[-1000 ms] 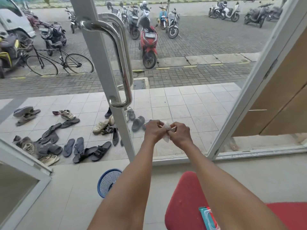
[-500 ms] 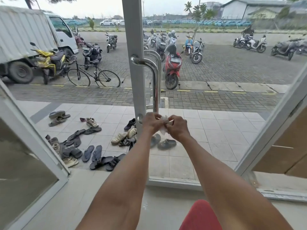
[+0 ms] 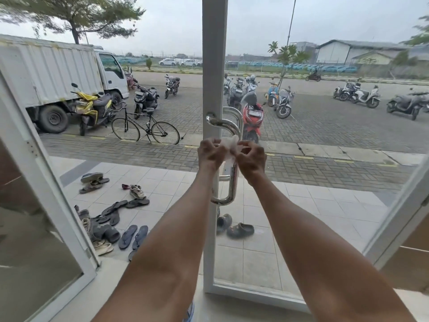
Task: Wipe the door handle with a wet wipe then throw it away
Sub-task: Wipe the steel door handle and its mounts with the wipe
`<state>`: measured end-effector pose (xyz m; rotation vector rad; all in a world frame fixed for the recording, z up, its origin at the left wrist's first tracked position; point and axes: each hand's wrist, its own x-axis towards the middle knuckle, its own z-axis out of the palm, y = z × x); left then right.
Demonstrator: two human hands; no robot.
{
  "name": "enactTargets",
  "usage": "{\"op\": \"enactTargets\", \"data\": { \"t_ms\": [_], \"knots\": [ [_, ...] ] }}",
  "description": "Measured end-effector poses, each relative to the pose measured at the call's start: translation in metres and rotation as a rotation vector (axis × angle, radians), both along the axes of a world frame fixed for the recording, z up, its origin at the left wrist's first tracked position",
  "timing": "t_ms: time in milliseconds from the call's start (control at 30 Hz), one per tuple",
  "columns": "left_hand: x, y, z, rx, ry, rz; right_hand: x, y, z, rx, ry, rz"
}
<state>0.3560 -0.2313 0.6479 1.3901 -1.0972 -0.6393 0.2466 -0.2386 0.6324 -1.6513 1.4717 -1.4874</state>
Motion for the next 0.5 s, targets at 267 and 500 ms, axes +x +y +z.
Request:
{"op": "enactTargets", "data": {
  "t_ms": [267,500],
  "knots": [
    [0.044,-0.036,0.038,-0.048,0.133,0.040,0.020,-0.042,0.039,-0.015,-0.247,-0.063],
    [0.067,-0.073,0.067,-0.082,0.278,-0.083,0.038,-0.065,0.069,-0.046,-0.329,-0.126]
  ]
}}
